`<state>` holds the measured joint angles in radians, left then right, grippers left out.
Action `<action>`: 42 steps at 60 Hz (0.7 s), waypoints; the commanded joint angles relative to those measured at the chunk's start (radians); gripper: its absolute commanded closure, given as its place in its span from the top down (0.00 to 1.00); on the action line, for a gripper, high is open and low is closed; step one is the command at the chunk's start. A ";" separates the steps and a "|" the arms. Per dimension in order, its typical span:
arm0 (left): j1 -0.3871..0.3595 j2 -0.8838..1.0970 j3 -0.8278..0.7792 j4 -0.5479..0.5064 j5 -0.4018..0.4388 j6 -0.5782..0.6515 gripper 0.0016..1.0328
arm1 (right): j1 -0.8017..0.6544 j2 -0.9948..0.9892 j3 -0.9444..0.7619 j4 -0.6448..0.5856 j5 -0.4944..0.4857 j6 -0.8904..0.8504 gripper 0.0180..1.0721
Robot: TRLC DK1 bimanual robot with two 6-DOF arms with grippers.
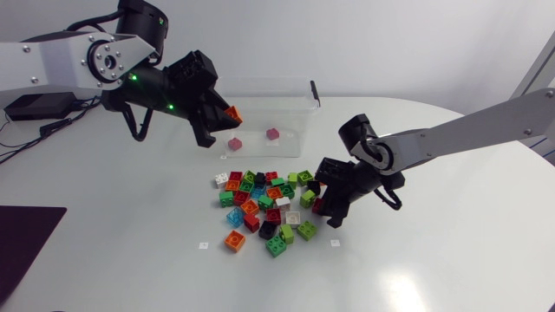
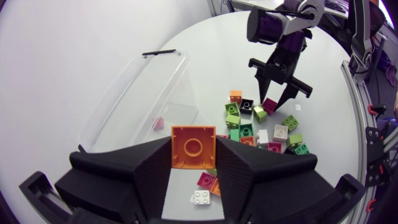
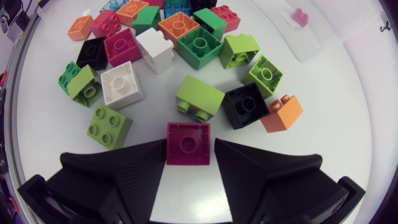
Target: Place the duplo bricks in the container
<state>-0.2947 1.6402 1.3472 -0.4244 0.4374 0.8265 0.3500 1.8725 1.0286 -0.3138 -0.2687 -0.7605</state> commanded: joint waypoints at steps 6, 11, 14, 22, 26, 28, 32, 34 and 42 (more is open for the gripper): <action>0.008 0.070 0.079 0.058 0.007 -0.104 0.36 | 0.010 0.022 0.007 0.001 -0.017 -0.022 0.23; 0.017 0.096 0.110 0.079 0.007 -0.148 0.36 | 0.009 0.014 0.004 -0.007 -0.012 -0.022 0.22; 0.026 0.116 0.135 0.107 0.001 -0.185 0.36 | 0.007 -0.006 -0.001 -0.018 -0.010 -0.023 0.22; 0.035 0.164 0.187 0.148 -0.026 -0.247 0.36 | -0.002 -0.078 -0.007 -0.057 -0.009 -0.028 0.22; 0.039 0.193 0.219 0.162 -0.035 -0.276 0.37 | -0.002 -0.124 -0.009 -0.087 -0.007 -0.028 0.22; 0.039 0.204 0.228 0.168 -0.042 -0.283 0.37 | -0.002 -0.142 -0.009 -0.097 -0.004 -0.028 0.22; 0.037 0.234 0.256 0.185 -0.060 -0.305 0.37 | 0.003 -0.190 -0.005 -0.126 -0.004 -0.023 0.22; 0.035 0.250 0.270 0.191 -0.066 -0.316 0.37 | 0.004 -0.208 -0.004 -0.136 -0.003 -0.022 0.22; 0.029 0.306 0.333 0.205 -0.089 -0.346 0.37 | 0.021 -0.268 0.025 -0.177 0.005 -0.011 0.22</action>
<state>-0.2630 1.8973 1.6215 -0.2348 0.3573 0.5220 0.3561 1.6363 1.0294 -0.4599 -0.2649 -0.7635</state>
